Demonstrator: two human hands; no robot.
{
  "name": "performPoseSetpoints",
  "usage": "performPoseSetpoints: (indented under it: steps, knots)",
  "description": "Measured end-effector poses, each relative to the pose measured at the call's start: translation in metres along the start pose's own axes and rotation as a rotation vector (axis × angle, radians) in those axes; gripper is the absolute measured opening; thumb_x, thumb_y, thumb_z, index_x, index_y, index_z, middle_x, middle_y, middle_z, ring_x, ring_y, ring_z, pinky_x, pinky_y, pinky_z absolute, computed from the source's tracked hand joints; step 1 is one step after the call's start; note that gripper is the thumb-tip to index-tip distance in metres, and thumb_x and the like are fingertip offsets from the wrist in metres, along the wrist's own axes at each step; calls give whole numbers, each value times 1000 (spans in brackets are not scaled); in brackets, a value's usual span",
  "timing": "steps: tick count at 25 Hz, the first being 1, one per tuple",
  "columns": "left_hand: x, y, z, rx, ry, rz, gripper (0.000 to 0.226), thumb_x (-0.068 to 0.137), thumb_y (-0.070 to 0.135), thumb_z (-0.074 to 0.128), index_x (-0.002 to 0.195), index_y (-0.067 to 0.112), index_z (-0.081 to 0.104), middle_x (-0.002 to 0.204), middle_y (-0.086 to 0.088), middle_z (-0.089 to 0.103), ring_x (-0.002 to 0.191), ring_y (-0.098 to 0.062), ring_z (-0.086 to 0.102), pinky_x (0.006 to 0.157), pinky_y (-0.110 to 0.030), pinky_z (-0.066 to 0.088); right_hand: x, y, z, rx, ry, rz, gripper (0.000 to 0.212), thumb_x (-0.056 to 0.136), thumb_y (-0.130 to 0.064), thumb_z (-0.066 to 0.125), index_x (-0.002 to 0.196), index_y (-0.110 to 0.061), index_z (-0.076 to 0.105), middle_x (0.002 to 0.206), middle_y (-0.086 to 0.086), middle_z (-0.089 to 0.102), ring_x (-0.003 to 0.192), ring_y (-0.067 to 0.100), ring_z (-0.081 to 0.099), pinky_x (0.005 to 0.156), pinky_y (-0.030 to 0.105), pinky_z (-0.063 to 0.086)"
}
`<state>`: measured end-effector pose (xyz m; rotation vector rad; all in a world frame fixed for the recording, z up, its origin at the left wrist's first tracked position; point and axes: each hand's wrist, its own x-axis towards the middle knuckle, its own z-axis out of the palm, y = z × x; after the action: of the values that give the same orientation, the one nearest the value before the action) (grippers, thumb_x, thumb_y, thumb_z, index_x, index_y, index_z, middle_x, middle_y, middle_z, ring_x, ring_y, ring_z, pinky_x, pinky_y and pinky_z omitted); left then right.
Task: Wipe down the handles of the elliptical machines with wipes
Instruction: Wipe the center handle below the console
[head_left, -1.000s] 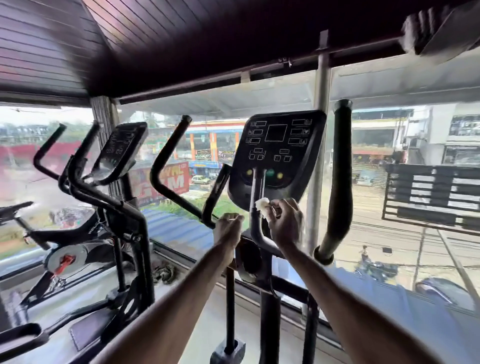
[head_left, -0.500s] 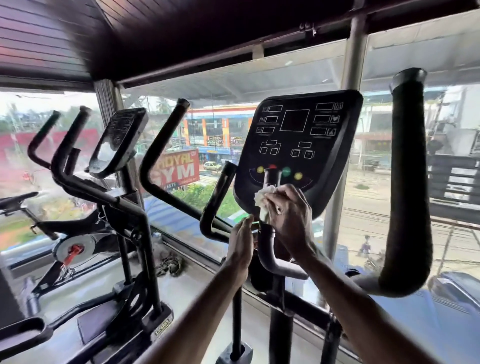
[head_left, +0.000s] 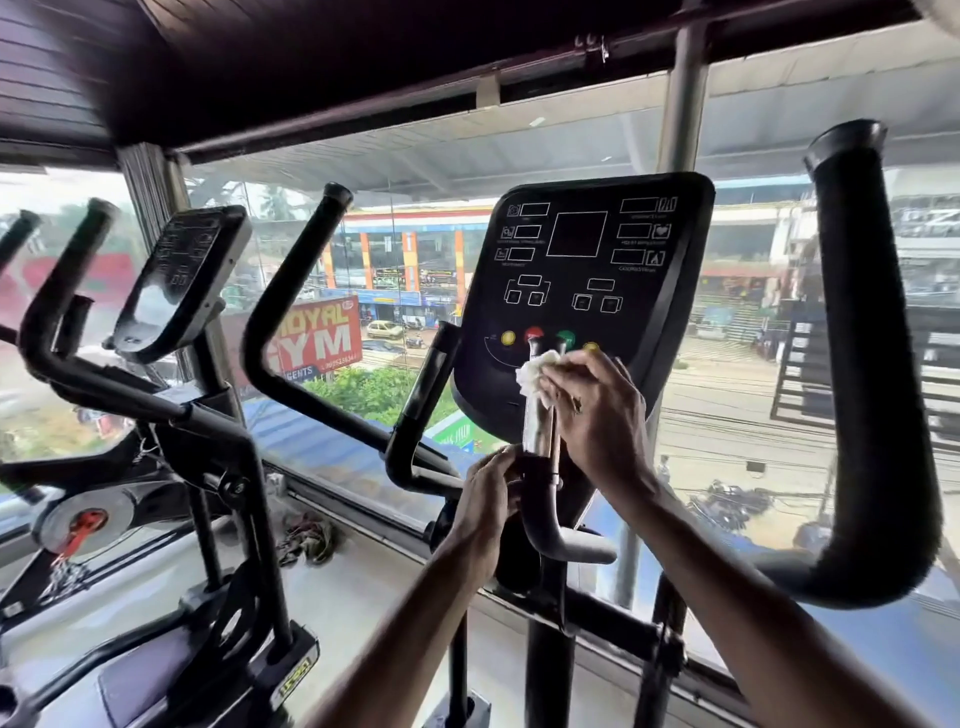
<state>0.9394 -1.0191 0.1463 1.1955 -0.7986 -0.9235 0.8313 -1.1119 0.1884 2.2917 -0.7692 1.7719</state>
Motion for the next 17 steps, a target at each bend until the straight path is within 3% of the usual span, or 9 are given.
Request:
performPoseSetpoints:
  steps: [2, 5, 7, 12, 15, 17]
  knots:
    - [-1, -1, -2, -7, -30, 1, 33, 104, 16, 44, 95, 5, 74, 98, -23, 77, 88, -30, 75, 80, -33, 54, 6, -2, 3, -21, 22, 13, 16, 95, -17, 75, 107, -10, 81, 109, -1, 68, 99, 20, 63, 89, 21, 49]
    - [-3, -4, -2, -3, -54, -21, 36, 106, 19, 43, 102, 1, 75, 103, -21, 77, 85, -24, 75, 77, -30, 54, 1, -4, 2, -54, -55, -119, 15, 93, -16, 77, 106, -10, 82, 108, -2, 66, 96, 18, 60, 87, 17, 45]
    - [-2, -6, -1, -3, -58, -36, 37, 106, 21, 43, 109, -2, 72, 106, -21, 76, 87, -25, 75, 78, -32, 53, 11, -3, 1, -59, 7, -66, 13, 94, -16, 76, 102, -9, 82, 107, 0, 67, 96, 19, 60, 87, 15, 42]
    - [-5, -6, -3, -43, -76, -53, 35, 107, 24, 46, 99, 12, 77, 99, -13, 79, 91, -24, 74, 84, -36, 49, 15, -11, 1, -84, -108, -169, 4, 90, -12, 79, 92, -9, 81, 105, -3, 65, 99, 15, 52, 78, 26, 55]
    - [-9, -5, -2, -50, -83, -55, 35, 107, 23, 46, 97, 14, 78, 99, -12, 79, 89, -20, 73, 83, -36, 47, 29, -11, -1, -98, -61, -55, 4, 91, -11, 78, 93, -9, 81, 104, -2, 64, 99, 16, 53, 76, 24, 53]
    - [-10, -6, -3, -64, -89, -55, 34, 106, 22, 46, 96, 14, 78, 100, -12, 79, 91, -20, 73, 83, -34, 47, 24, -17, 1, -121, -128, -91, 6, 90, -6, 77, 84, -6, 79, 101, -3, 62, 98, 14, 49, 73, 30, 58]
